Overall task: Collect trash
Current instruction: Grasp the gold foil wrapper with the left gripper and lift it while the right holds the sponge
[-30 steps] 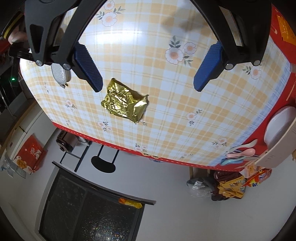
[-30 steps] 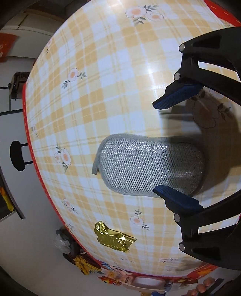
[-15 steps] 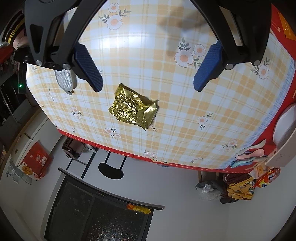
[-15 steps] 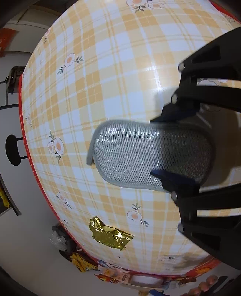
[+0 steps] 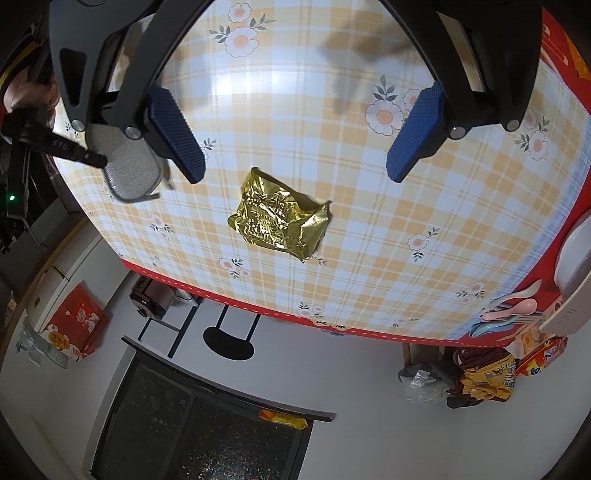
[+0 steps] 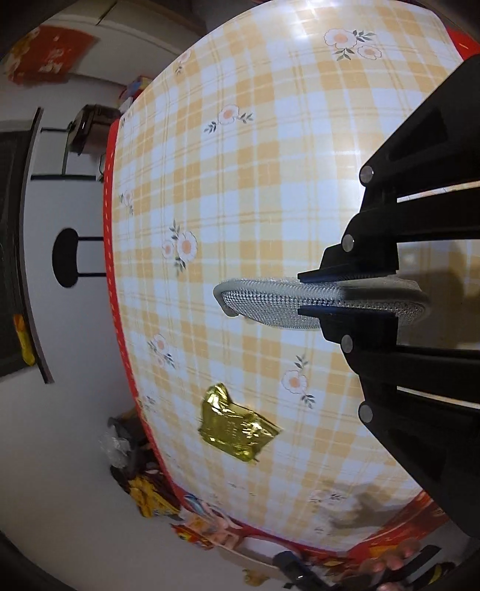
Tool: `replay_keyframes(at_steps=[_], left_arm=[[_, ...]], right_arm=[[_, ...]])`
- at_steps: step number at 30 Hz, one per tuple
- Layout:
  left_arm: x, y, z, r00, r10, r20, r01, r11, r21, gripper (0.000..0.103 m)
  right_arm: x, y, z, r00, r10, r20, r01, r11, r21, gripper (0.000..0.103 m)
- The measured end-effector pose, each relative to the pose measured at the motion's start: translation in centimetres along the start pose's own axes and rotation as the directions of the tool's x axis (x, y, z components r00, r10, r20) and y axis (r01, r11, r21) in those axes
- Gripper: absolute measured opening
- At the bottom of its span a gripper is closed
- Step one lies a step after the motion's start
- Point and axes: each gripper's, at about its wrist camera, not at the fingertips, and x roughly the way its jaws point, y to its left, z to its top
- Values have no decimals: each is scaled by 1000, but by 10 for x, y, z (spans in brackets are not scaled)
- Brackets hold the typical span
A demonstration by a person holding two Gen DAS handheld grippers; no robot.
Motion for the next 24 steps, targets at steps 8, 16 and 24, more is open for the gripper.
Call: replay_keyframes(at_steps=[8,16,24], left_arm=[[4,3,-2,1000,10,-16,-10,1000,-9,97],[28,5,-2,998,-22,-63,20,1000,-24,97],[102,17,6,968,-191,-162,134,941,-311,57]], right_arm=[[9,37,-12,999,23,-32,-27,991,-130,13],[-7,31,6,999,10,35,-6,993,-121,13],[-9,4,7,999,-29,38,31,998,-53,13]])
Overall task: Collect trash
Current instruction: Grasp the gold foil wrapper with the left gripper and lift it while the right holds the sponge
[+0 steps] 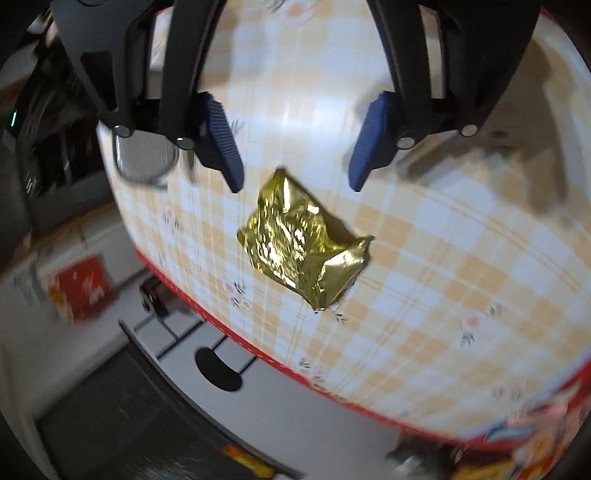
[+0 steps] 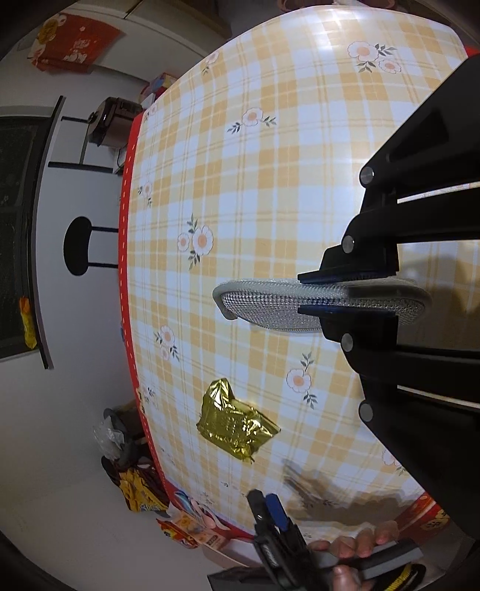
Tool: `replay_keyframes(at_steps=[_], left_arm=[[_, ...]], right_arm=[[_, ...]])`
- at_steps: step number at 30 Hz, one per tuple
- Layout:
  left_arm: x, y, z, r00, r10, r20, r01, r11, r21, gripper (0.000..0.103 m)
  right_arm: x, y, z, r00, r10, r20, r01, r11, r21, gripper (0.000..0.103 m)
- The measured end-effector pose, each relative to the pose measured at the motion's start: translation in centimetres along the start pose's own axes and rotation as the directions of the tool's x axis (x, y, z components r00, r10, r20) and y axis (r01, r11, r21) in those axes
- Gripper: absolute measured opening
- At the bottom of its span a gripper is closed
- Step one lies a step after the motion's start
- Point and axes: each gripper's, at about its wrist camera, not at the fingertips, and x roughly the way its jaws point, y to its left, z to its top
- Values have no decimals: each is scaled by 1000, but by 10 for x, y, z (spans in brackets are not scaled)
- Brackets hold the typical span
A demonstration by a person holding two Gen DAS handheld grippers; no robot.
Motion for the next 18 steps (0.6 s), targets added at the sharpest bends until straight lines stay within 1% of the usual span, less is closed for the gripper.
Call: replay_keyframes(at_steps=[1,5,7,11,13,15,18], left_arm=[[10,-1,4,1000,2,4,-2,1000,-15,57],[38,-10,12,1000,14,7,-14,1000,-6,57],[47,-9,15,1000,24,14,-23,999,-29,57],[60,0,19,999,38,8,-37,995,-91,57],[64,3,20,999,44,4,-44,994,-97,55],[68,6,21,999,47,8,-46,993,-104,51],[72,10,23,999,47,16,-45,992,-121,50]], right_arm=[[0,-2,0,1000,-3,-2,3,1000,5,13],[-1,-8,-2,1000,-17,-5,17,1000,4,13],[-1,-13,-2,1000,-28,-9,28,1000,7,13],[-1,-25,0,999,-51,-14,52,998,32,13],[1,-28,1,998,-58,-19,59,998,36,13],[3,-29,1,998,-60,-22,61,997,37,13],[5,-30,3,998,-63,-25,64,997,40,13]])
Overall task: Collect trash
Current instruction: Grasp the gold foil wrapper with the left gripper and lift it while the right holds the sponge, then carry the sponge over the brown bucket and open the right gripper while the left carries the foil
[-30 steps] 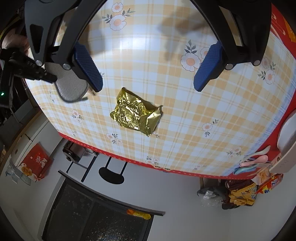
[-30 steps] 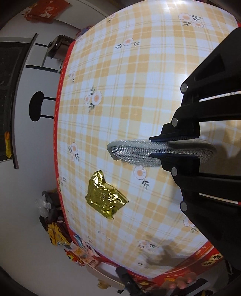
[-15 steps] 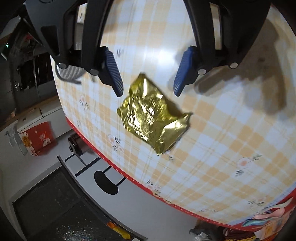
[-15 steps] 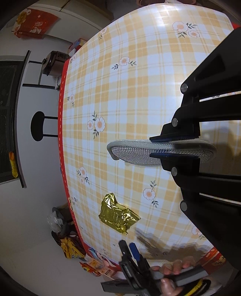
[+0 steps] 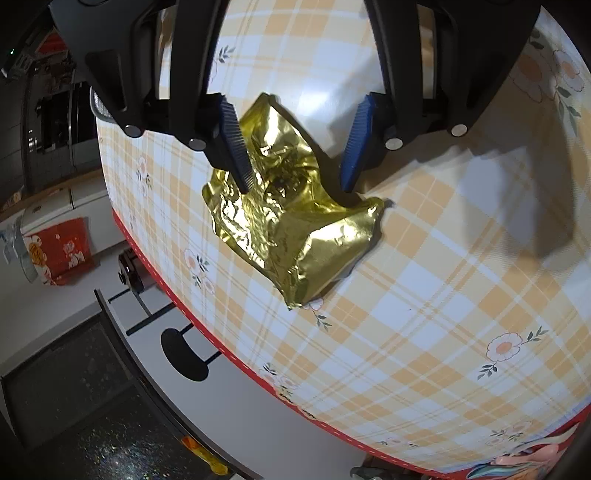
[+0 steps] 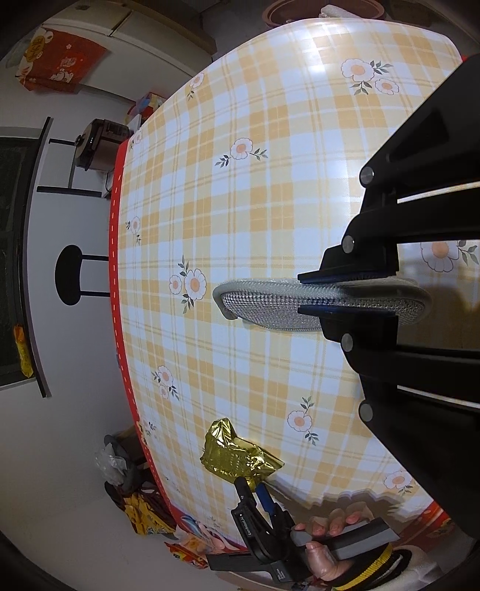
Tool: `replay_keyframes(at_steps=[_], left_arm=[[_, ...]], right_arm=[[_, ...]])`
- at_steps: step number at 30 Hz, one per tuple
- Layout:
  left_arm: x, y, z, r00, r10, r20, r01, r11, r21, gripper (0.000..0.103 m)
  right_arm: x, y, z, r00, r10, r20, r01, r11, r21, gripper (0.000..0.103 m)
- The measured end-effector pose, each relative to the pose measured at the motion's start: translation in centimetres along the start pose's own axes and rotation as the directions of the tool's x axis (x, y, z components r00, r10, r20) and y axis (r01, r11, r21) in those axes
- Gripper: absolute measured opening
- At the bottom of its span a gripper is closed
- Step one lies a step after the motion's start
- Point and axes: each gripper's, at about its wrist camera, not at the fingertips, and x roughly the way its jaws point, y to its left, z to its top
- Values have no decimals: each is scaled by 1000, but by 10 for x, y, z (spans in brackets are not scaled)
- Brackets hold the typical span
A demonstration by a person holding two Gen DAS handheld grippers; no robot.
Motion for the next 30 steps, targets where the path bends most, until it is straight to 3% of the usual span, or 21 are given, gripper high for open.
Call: replay_keyframes(at_steps=[11,16,23,30], left_arm=[[9,-13,4,997,60,51,-62,997,43,52],[12,-19,4,995,79,67,-83,995,57,39],[-17,-38,3,992,27,126,-47,986,159,36],[-61,-59,-6,979,45,200,-102,953,284,36]], right_arm=[[8,7,2,1000,17,-16,-17,1000,-10,13],[6,10,5,1000,24,-13,-24,999,-23,13],[3,8,7,1000,27,0,-27,1000,-14,13],[-6,14,12,998,53,31,-53,998,-15,13]])
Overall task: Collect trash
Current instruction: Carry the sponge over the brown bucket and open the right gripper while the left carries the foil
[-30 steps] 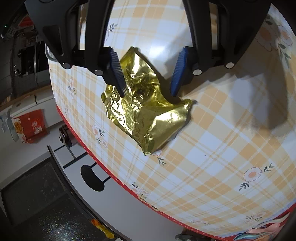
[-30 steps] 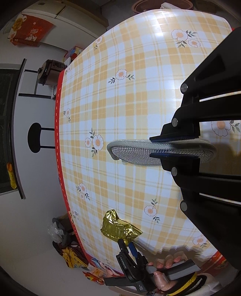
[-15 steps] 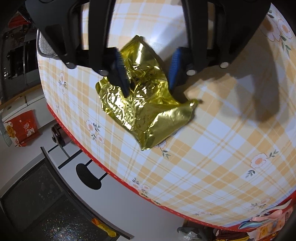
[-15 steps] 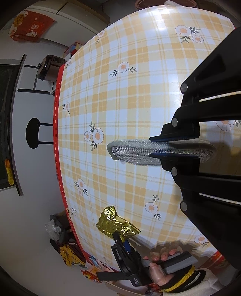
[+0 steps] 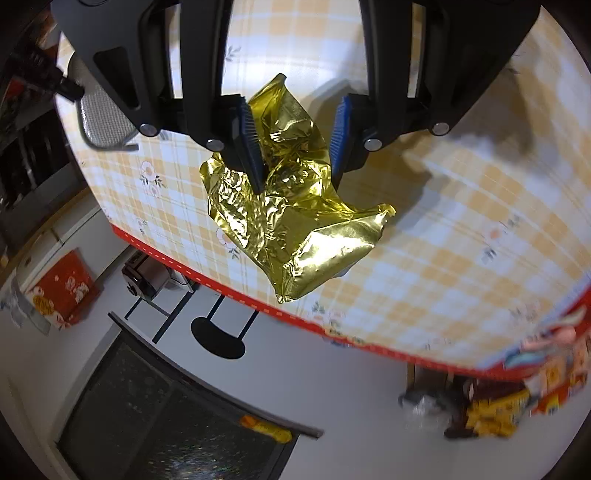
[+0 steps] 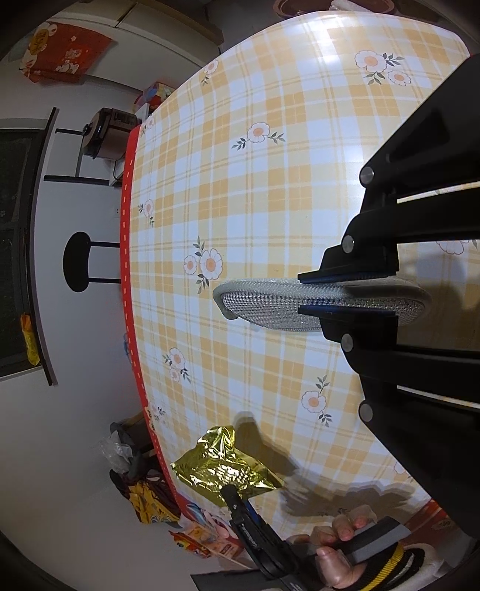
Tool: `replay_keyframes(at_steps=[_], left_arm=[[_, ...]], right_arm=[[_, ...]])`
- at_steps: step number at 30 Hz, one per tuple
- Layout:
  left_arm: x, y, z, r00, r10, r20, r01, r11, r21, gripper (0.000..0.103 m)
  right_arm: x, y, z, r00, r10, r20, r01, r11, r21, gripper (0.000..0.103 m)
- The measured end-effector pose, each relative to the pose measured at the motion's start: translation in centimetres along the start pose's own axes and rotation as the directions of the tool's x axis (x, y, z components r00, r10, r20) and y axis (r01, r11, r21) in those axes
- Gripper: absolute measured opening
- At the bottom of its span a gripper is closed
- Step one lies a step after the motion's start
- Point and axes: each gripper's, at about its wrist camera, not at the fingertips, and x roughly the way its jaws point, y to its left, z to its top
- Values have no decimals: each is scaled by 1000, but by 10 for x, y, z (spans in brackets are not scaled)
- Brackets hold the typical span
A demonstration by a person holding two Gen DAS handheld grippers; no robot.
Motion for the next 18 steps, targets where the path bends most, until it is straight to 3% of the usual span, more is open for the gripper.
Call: replay_keyframes(at_steps=[10,18], left_arm=[[-61,-14,-5,995,73,69,-79,993,84,37],[-105,-49,-20,988,102,117,-116,987,115,37]], right_arm=[[-16,4,6,997,61,53,-60,998,-18,13],[-35,-23,5,988,116,101,-115,993,-20,13]])
